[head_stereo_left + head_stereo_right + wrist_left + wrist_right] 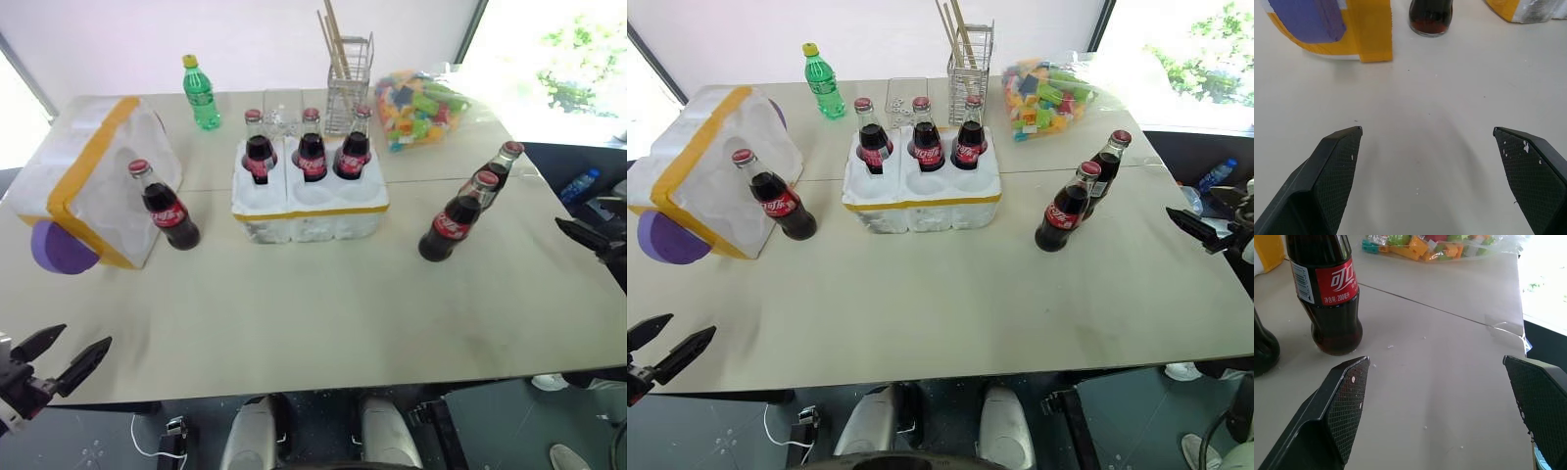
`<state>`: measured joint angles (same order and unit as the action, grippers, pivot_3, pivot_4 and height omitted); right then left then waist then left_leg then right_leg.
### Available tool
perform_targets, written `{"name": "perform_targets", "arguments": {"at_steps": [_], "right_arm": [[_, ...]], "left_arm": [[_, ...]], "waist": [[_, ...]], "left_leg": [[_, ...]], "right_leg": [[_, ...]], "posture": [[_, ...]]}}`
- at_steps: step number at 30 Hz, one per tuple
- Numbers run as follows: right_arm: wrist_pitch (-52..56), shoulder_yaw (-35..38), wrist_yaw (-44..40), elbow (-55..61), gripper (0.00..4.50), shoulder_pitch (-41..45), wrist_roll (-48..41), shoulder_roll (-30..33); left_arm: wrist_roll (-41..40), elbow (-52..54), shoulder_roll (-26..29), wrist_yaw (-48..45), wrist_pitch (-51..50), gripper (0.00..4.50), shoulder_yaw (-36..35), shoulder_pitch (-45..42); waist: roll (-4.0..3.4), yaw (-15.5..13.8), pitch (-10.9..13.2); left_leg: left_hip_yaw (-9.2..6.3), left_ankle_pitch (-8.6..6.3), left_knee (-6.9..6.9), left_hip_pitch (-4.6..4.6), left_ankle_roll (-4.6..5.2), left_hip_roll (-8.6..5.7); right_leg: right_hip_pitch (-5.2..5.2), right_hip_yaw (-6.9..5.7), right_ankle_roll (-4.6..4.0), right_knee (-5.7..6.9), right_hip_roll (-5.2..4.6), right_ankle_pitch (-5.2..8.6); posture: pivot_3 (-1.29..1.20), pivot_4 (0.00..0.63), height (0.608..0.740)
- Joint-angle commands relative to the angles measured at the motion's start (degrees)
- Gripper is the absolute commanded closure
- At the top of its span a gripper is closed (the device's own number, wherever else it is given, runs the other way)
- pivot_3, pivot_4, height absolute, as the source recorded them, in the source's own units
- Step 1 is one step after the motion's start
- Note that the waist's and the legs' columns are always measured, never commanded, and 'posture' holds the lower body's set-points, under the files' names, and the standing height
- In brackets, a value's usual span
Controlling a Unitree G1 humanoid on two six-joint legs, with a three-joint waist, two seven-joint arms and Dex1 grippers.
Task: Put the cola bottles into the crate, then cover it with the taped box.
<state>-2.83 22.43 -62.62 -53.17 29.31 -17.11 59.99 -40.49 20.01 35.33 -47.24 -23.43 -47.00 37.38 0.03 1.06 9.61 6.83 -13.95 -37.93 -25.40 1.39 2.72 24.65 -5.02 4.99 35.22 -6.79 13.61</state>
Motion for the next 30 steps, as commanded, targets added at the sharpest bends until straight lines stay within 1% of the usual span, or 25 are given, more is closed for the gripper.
{"name": "perform_targets", "arguments": {"at_steps": [1,3,16,21,25,28,29,30], "right_arm": [[-0.56,1.98,0.00,0.19,0.00,-0.21,-1.05,1.72],[-0.56,2.30,0.00,0.44,0.00,-0.98,-1.26,1.52],[3.06,3.13,-1.94,2.50,0.00,-3.95,-3.01,1.21],[2.26,2.16,-1.72,1.91,0.00,-3.60,-2.12,1.61],[6.83,1.53,-7.49,3.92,0.00,-1.49,-3.03,6.18],[12.25,1.32,-13.34,6.02,0.00,1.31,-4.34,11.41],[13.60,1.30,-14.35,6.69,0.00,1.82,-4.69,12.24],[16.82,1.12,-16.55,9.11,0.00,2.89,-5.95,13.76]], "left_arm": [[0.54,-0.34,0.68,-0.03,0.63,0.02,-1.30,-0.50],[-0.26,-0.57,1.10,1.08,-0.97,0.02,-1.37,-1.43],[-0.23,-1.13,1.75,-0.50,-1.59,0.02,-1.75,-1.92],[-1.39,1.19,1.71,0.65,-2.83,0.02,-1.13,-3.21],[-8.03,6.35,2.33,2.57,-6.84,0.02,-2.18,-6.27],[-10.47,9.36,4.83,3.36,-9.45,0.02,-1.46,-8.39],[-11.06,9.70,5.36,3.71,-10.14,0.02,-1.46,-8.85],[-12.37,10.38,6.25,5.34,-11.34,0.02,-0.78,-10.93]], "waist": [[0.00,0.00,0.00],[-0.01,-0.14,-0.01],[-0.03,-0.07,-0.02],[-0.04,-0.01,-0.03],[-0.13,-0.30,-0.01],[-0.38,-0.23,0.01],[-0.44,-0.17,0.01],[-0.44,-0.11,0.00]], "left_leg": [[0.00,0.00,0.00,0.00,0.00,0.00],[0.00,0.00,0.00,0.01,0.00,0.00],[0.03,0.00,-0.05,0.04,0.01,-0.01],[0.04,0.00,-0.06,0.04,0.01,-0.01],[0.03,0.00,-0.11,0.04,0.02,-0.02],[0.04,0.01,-0.14,0.02,0.03,-0.03],[0.05,0.02,-0.13,0.02,0.06,-0.03],[0.06,0.07,-0.12,0.02,0.13,-0.03]], "right_leg": [[0.00,0.00,0.00,0.00,0.00,0.00],[0.00,0.00,0.00,0.01,0.00,0.00],[-0.07,0.00,0.01,0.03,0.00,-0.01],[-0.07,0.00,0.01,0.03,0.00,-0.01],[-0.10,0.00,0.01,0.08,-0.03,-0.01],[-0.13,0.01,0.01,0.11,-0.04,-0.01],[-0.16,0.02,0.01,0.12,-0.03,-0.01],[-0.19,0.03,0.01,0.15,-0.02,-0.01]], "posture": [[0.00,0.150,0.736],[0.00,0.150,0.736],[0.00,0.150,0.736],[0.00,0.150,0.736],[0.00,0.150,0.736],[0.00,0.150,0.736],[0.00,0.150,0.736],[0.00,0.150,0.736]]}}
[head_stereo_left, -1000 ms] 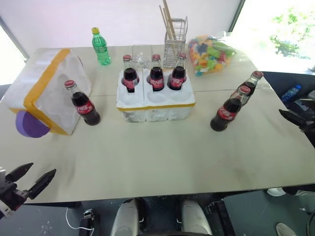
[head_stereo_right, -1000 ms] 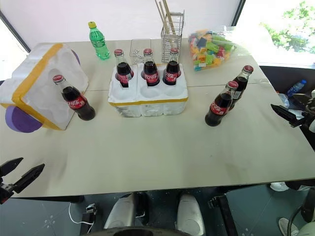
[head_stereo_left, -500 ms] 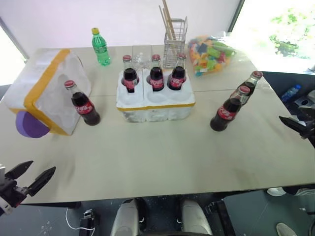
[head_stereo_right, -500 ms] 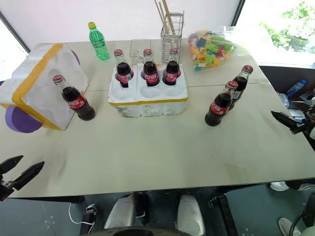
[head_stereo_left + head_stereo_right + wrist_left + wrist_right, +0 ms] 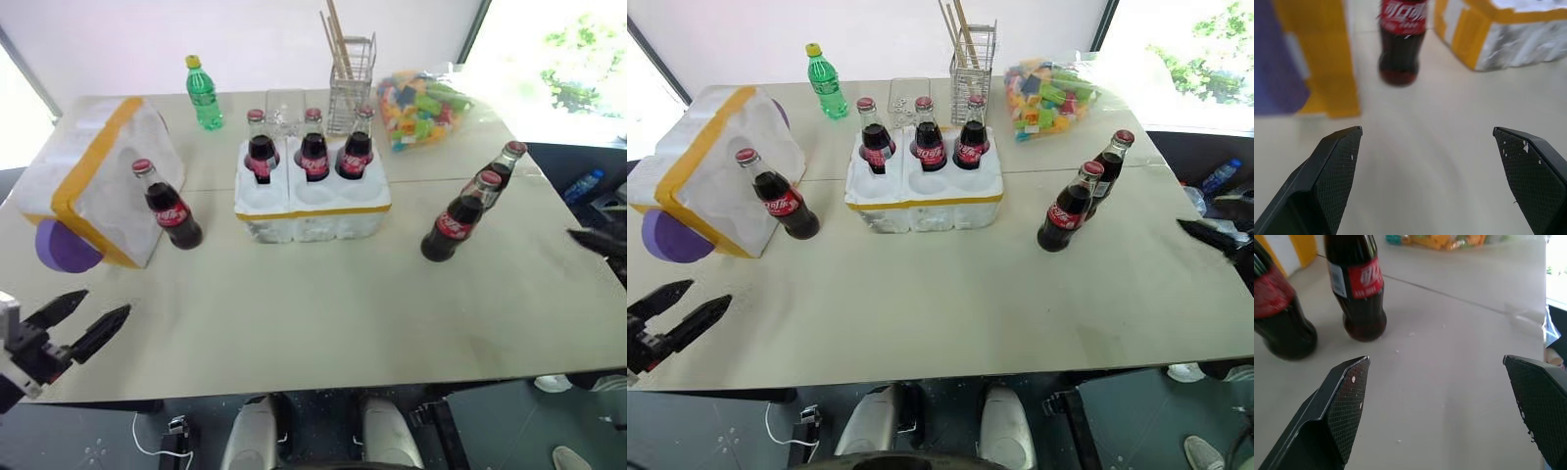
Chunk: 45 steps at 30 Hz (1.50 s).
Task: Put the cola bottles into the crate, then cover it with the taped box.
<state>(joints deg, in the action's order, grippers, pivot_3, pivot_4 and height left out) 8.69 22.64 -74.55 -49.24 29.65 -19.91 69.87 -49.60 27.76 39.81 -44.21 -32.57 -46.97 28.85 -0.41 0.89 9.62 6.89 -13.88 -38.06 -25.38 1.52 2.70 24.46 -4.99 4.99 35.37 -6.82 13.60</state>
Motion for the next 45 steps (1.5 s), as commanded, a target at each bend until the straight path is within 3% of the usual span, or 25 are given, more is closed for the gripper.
{"name": "perform_targets", "arguments": {"at_steps": [1,6,12,22,32,45], "right_arm": [[9.01,0.87,-6.84,8.40,0.00,3.25,-4.94,5.29],[29.48,5.13,-12.24,32.66,0.00,-0.47,-17.42,8.52],[42.93,11.02,-7.00,52.18,0.00,-1.75,-28.75,6.97],[45.58,10.93,-3.12,56.20,0.00,0.68,-33.16,7.53],[44.83,8.11,-0.67,58.83,0.00,2.81,-36.00,5.79],[43.62,5.58,1.55,60.69,0.00,3.37,-35.91,3.61]], "left_arm": [[-4.66,3.36,2.46,4.14,-3.28,0.02,0.10,-4.70],[-3.08,7.90,2.55,15.16,-5.04,0.02,8.13,-16.43],[-0.92,11.31,-0.06,24.81,-5.39,0.02,13.91,-24.01],[2.40,11.91,-3.58,36.66,-5.79,0.02,12.70,-26.44],[9.85,6.57,-7.69,42.63,-8.41,0.02,23.69,-31.91],[20.85,-6.45,-7.48,39.64,-6.10,0.02,29.34,-42.18]], "waist": [[-0.02,0.08,-0.01],[-0.18,-0.09,-0.03],[-0.13,-0.30,-0.02],[-0.05,-0.35,-0.01],[0.02,-1.12,-0.03],[0.20,-1.71,-0.03]], "left_leg": [[-0.01,0.00,0.01,0.01,0.01,0.04],[-0.03,-0.05,0.01,0.02,-0.10,0.05],[0.01,0.03,0.01,-0.03,0.05,0.02],[0.02,0.04,-0.04,-0.02,0.06,-0.01],[0.04,0.05,-0.09,0.00,0.08,-0.03],[0.06,0.05,-0.18,-0.01,0.09,-0.03]], "right_leg": [[0.00,0.00,0.00,0.00,0.03,0.00],[-0.04,0.03,0.00,0.10,0.02,0.00],[-0.03,0.03,0.03,0.14,0.02,-0.02],[-0.04,0.06,0.02,0.15,0.04,-0.02],[-0.08,0.06,0.04,0.20,0.07,-0.03],[-0.09,0.06,0.07,0.29,0.05,-0.05]], "posture": [[0.00,0.150,0.736],[0.00,0.150,0.736],[0.00,0.150,0.736],[0.00,0.150,0.736],[0.00,0.150,0.736],[0.00,0.150,0.736]]}}
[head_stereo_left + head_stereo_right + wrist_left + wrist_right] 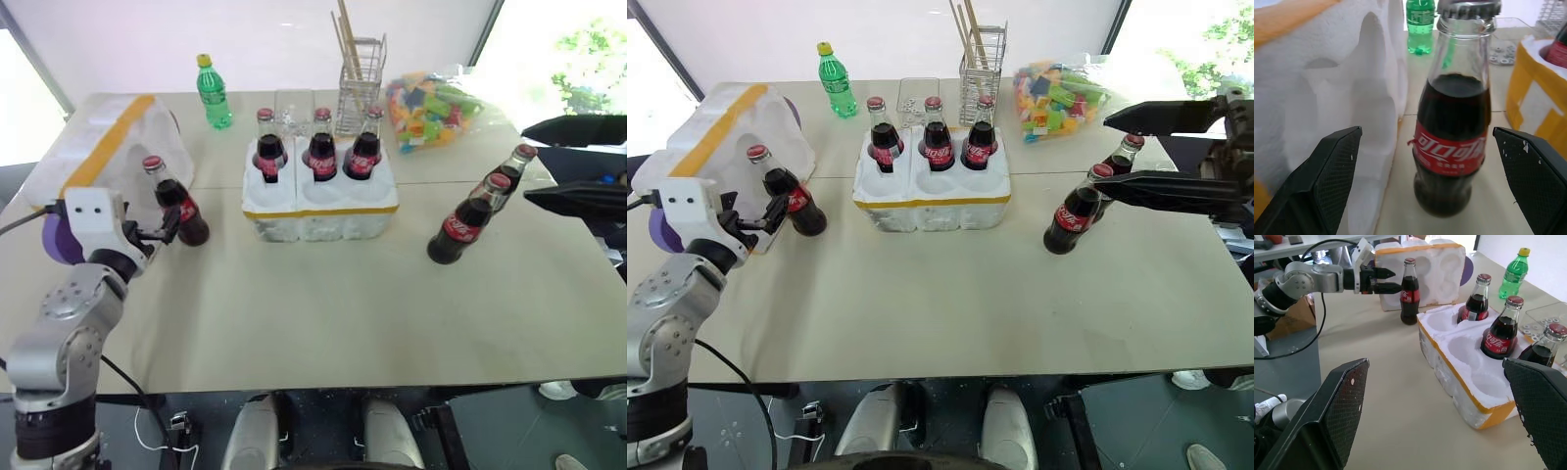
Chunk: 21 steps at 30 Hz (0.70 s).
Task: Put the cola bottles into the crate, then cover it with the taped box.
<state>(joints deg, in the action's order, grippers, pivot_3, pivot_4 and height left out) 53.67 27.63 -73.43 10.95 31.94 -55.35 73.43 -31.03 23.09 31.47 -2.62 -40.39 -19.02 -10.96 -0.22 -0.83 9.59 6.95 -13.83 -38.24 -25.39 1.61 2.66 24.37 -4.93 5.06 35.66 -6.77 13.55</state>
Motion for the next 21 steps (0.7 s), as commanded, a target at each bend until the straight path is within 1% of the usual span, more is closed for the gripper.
{"name": "perform_targets", "arguments": {"at_steps": [1,9,16,20,21], "right_arm": [[-1.45,0.45,0.60,0.54,0.00,1.17,-0.49,-0.02],[-1.59,0.27,1.68,0.53,0.00,1.61,-1.21,-0.63],[-1.73,0.33,3.01,1.14,0.00,1.52,-1.32,-1.87],[-1.85,-0.06,3.10,0.85,0.00,1.82,-1.18,-2.15],[-2.01,-0.11,2.79,0.81,0.00,1.47,-0.80,-1.94]], "left_arm": [[3.02,-2.80,0.96,-2.59,2.06,0.02,1.81,-3.04],[7.47,-10.45,0.76,-6.32,4.29,0.02,3.32,-7.05],[11.15,-17.90,0.04,-10.74,8.26,0.02,7.24,-11.42],[12.68,-20.98,-0.47,-11.93,9.81,0.02,7.97,-13.37],[12.90,-21.21,-0.52,-12.22,10.00,0.26,7.98,-13.39]], "waist": [[0.02,0.03,0.01],[0.03,0.10,0.01],[0.10,0.05,0.02],[0.11,0.08,0.02],[0.11,0.09,0.02]], "left_leg": [[0.00,0.00,0.00,0.00,0.00,0.00],[0.02,0.01,0.00,0.01,0.00,0.01],[0.04,0.01,-0.03,0.00,0.01,0.00],[0.04,0.01,-0.03,0.01,0.01,0.01],[0.03,0.01,-0.03,0.01,0.01,0.00]], "right_leg": [[0.01,0.00,0.00,0.01,0.01,0.00],[0.06,0.00,0.17,0.14,0.00,-0.10],[0.06,0.00,0.18,0.20,-0.01,-0.10],[0.09,0.00,0.21,0.28,-0.01,-0.12],[0.09,0.00,0.21,0.30,-0.01,-0.12]], "posture": [[0.00,0.150,0.736],[0.00,0.150,0.736],[0.00,0.150,0.736],[0.00,0.150,0.736],[0.00,0.150,0.736]]}}
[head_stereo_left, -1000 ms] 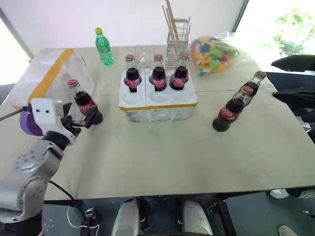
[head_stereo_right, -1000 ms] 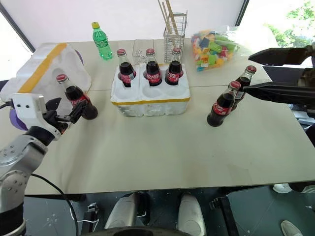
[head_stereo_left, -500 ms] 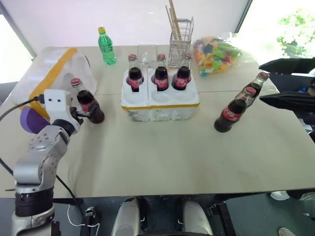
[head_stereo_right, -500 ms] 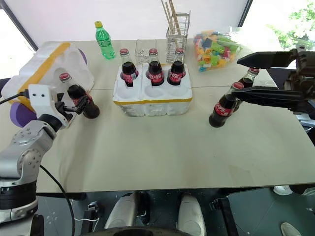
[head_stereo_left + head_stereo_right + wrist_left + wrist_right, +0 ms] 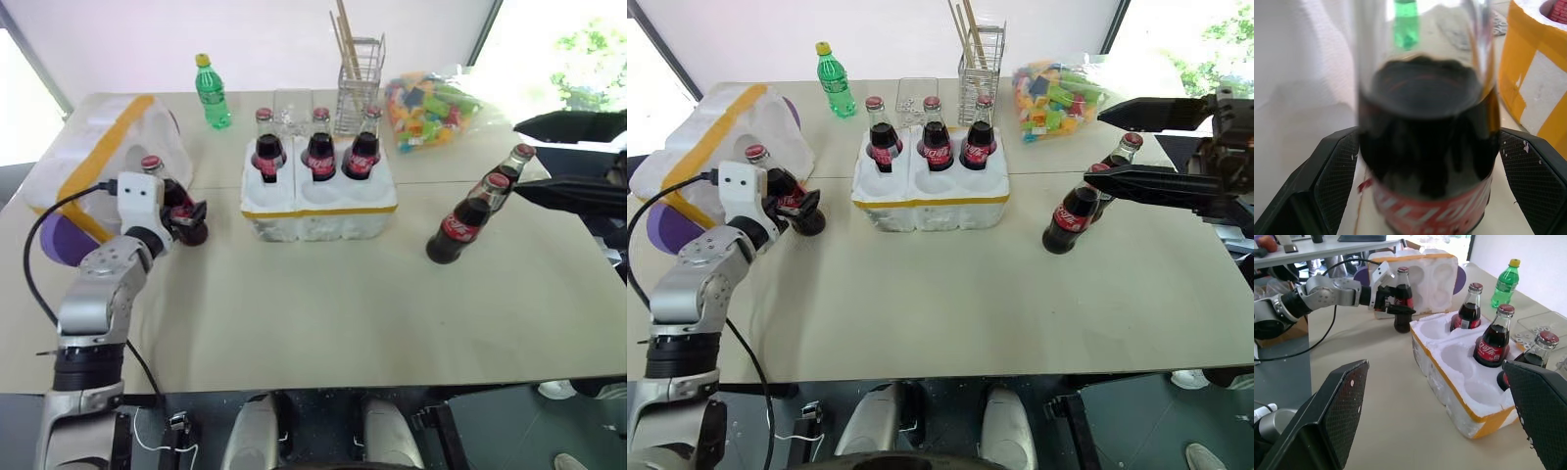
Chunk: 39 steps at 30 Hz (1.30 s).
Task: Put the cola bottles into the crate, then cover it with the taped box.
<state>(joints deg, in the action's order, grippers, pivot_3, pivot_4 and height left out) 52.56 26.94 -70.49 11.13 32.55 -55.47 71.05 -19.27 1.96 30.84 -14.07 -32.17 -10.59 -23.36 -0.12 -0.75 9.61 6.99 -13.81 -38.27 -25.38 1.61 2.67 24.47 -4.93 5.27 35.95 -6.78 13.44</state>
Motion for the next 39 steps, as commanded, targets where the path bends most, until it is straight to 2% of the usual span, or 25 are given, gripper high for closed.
{"name": "perform_targets", "arguments": {"at_steps": [1,4,10,15,21,24,27,30,39], "right_arm": [[-1.18,0.54,-0.50,0.66,0.00,0.44,-0.24,0.67],[-1.76,0.34,-1.01,0.39,0.00,-0.20,0.63,1.02],[-1.50,-0.59,-2.36,-0.51,0.00,-1.46,1.82,2.14],[-3.60,-1.02,-2.10,-0.55,0.00,-1.13,3.21,1.61],[-4.72,-1.97,-2.14,-0.62,0.00,-1.71,3.96,1.16],[-5.05,-1.85,-1.45,-0.44,0.00,-2.23,4.03,0.76],[-4.80,-1.36,-0.12,-0.14,0.00,-2.74,3.70,0.01],[-4.69,-0.50,1.02,0.78,0.00,-3.92,3.61,-0.71],[-2.76,3.78,5.45,3.39,0.00,-7.44,1.88,-2.20]], "left_arm": [[1.35,-0.14,0.15,-1.14,2.03,0.56,-0.39,-0.89],[1.60,0.42,0.27,-1.77,1.95,1.83,-0.89,-0.33],[0.02,4.06,1.81,-3.28,-1.45,1.79,-3.42,1.99],[-6.43,8.44,5.56,-7.92,-8.25,1.79,-7.64,0.27],[-21.27,11.67,16.99,-22.04,-21.08,1.79,-8.98,-12.24],[-24.60,7.06,17.73,-24.03,-24.31,1.79,-7.72,-22.19],[-22.82,1.64,16.22,-25.02,-23.71,1.79,-3.52,-30.37],[-19.55,-1.74,13.26,-26.91,-20.41,1.79,1.68,-34.31],[-6.40,-7.64,6.44,-30.24,-7.00,1.79,14.06,-29.73]], "waist": [[0.00,0.03,0.00],[0.00,0.01,0.00],[0.01,0.07,0.00],[0.06,0.15,0.03],[0.82,-0.21,0.48],[0.83,-0.20,0.49],[0.82,0.02,0.48],[0.80,0.01,0.47],[0.84,0.01,0.48]], "left_leg": [[0.00,0.00,0.00,0.00,0.00,0.00],[0.01,0.00,0.00,0.01,0.00,0.00],[0.01,0.00,0.00,0.01,0.00,0.01],[0.01,0.00,0.01,0.00,0.00,0.03],[-0.15,0.08,-0.06,-0.16,-0.13,0.02],[-0.15,0.08,-0.12,-0.21,-0.13,-0.08],[-0.10,0.15,-0.11,-0.11,-0.23,-0.11],[0.06,0.21,-0.03,0.01,-0.32,-0.22],[0.24,0.27,-0.02,-0.04,-0.40,-0.17]], "right_leg": [[0.00,0.00,0.00,0.01,0.00,0.00],[0.01,0.00,0.01,0.05,-0.01,-0.01],[0.01,0.00,0.02,0.05,-0.02,-0.01],[0.08,0.00,0.02,0.09,0.00,-0.01],[0.12,-0.08,0.01,0.11,0.01,0.00],[0.05,-0.08,0.01,0.05,-0.04,0.00],[0.00,-0.07,0.17,0.07,-0.04,-0.08],[-0.02,-0.06,0.19,0.14,0.02,-0.07],[0.08,0.00,0.19,0.12,0.07,-0.07]], "posture": [[0.00,0.150,0.736],[0.00,0.150,0.736],[0.00,0.150,0.736],[0.00,0.150,0.736],[0.00,0.150,0.736],[0.00,0.150,0.736],[0.00,0.150,0.736],[0.00,0.150,0.736],[0.00,0.150,0.736]]}}
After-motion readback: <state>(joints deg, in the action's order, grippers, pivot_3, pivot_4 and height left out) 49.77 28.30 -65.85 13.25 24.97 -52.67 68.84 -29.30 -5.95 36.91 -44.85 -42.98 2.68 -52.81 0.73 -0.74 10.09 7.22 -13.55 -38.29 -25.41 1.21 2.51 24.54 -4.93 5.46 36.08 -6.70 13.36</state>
